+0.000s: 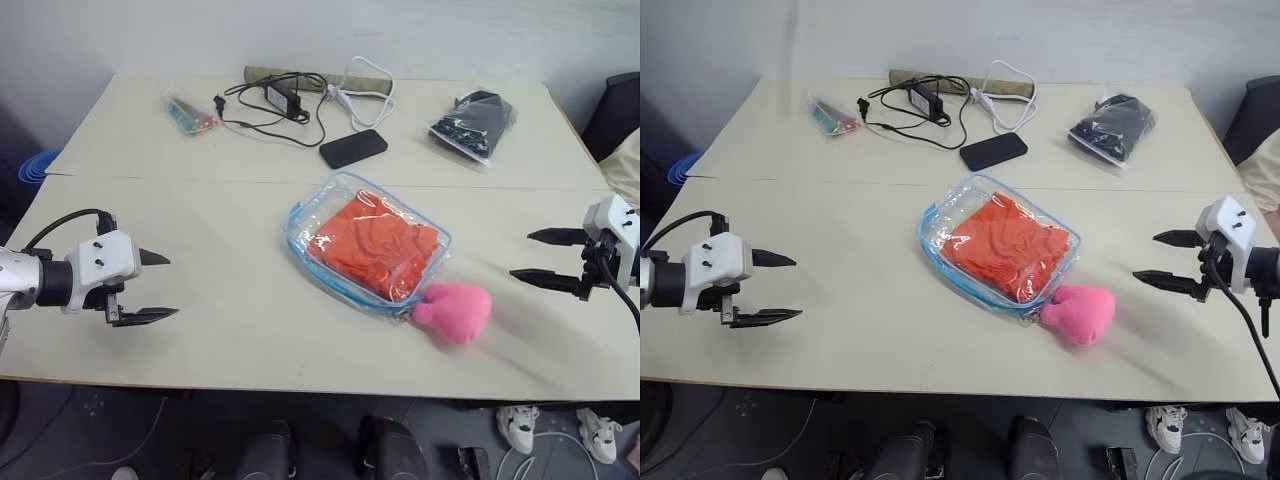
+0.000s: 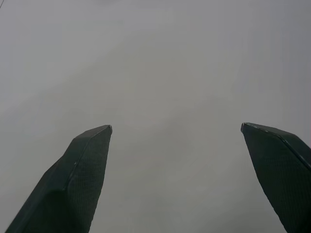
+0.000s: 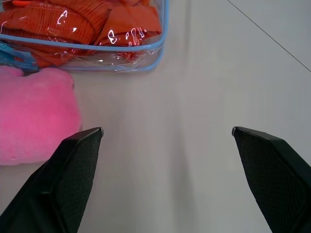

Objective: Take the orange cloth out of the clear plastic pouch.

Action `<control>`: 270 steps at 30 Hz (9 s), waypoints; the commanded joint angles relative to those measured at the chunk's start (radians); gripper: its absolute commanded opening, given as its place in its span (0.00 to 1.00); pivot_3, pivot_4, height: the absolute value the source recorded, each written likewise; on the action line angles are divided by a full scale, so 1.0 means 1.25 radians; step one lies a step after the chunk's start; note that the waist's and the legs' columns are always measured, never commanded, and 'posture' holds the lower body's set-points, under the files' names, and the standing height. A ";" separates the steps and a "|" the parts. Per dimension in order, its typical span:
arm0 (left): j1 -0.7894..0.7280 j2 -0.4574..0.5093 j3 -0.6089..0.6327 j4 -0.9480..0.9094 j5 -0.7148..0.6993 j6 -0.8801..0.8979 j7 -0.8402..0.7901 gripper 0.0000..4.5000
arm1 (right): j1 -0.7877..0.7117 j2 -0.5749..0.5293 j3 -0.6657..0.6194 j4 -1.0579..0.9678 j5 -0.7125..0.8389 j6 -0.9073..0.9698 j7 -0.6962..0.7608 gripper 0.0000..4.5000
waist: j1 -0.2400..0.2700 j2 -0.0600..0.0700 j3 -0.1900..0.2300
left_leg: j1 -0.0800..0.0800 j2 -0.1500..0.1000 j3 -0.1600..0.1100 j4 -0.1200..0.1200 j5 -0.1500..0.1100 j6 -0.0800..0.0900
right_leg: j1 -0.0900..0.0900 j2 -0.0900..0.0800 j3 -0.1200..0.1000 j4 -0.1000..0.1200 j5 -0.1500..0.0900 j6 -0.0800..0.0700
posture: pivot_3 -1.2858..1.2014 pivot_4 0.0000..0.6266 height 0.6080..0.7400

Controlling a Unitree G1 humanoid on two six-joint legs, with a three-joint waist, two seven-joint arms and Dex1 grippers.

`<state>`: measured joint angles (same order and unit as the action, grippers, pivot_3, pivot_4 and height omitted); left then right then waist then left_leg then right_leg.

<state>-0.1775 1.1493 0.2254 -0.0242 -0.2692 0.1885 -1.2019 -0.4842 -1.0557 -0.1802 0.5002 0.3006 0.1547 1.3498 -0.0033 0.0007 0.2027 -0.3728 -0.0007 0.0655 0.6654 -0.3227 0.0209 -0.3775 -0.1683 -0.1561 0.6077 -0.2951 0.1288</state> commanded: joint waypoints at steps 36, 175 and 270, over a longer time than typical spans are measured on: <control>-0.247 -0.064 -0.121 -0.047 -0.075 0.065 -0.093 1.00 | 0.094 -0.032 -0.108 -0.261 0.150 0.202 -0.001 0.99 | 0.004 0.000 0.000 | 0.000 0.000 0.000 0.001 0.000 0.000 | 0.000 0.000 0.000 0.001 0.000 0.000 | 0.52 0.24 1.00; -0.187 -0.020 0.001 -0.313 -0.330 0.428 -0.056 1.00 | 0.208 0.157 0.180 -0.555 0.092 0.196 -0.060 0.01 | 0.021 -0.003 0.000 | -0.008 0.000 -0.011 0.014 -0.003 0.002 | 0.000 0.001 -0.002 0.002 0.001 0.001 | 0.52 0.24 1.00; -0.317 -0.459 -0.438 -0.084 0.142 0.222 0.129 0.07 | -0.263 0.222 0.333 0.028 -0.281 -0.565 -0.063 0.01 | 0.009 -0.003 -0.001 | -0.010 0.001 -0.003 0.016 -0.003 0.001 | -0.002 0.003 -0.002 0.003 0.001 0.001 | 0.52 0.24 1.00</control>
<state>-0.6038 0.5397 -0.3874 -0.0920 -0.0733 0.4072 -1.0642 -0.8152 -0.7434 0.2666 0.5402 -0.0590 -0.5294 1.2730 0.0084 -0.0035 0.2020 -0.3853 0.0014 0.0612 0.6848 -0.3258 0.0226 -0.3798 -0.1650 -0.1593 0.6120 -0.2936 0.1300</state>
